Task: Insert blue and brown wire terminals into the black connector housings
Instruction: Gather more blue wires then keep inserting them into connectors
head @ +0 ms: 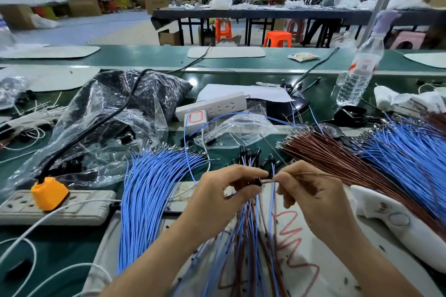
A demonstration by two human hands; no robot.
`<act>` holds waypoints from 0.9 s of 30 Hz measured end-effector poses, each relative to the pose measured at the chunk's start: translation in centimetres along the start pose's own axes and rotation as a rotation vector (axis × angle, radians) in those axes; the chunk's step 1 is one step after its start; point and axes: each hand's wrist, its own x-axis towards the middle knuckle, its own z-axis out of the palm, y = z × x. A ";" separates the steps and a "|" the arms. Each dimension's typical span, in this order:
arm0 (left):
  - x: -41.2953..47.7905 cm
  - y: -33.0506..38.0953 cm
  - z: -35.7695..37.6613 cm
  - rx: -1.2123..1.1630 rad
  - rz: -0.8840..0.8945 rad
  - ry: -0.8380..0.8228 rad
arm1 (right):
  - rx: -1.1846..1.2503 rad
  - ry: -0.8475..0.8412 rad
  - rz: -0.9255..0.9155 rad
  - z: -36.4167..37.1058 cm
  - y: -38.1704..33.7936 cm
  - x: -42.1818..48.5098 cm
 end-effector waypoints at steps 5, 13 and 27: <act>-0.1 0.1 0.1 -0.012 -0.018 -0.043 | -0.024 -0.020 0.006 0.1 0.0 -0.1; 0.1 0.1 -0.2 0.068 0.044 -0.052 | 0.110 -0.094 0.118 0.3 0.3 -0.2; 0.1 0.7 0.0 -0.494 -0.154 -0.139 | 0.284 -0.065 0.188 1.6 0.2 -0.4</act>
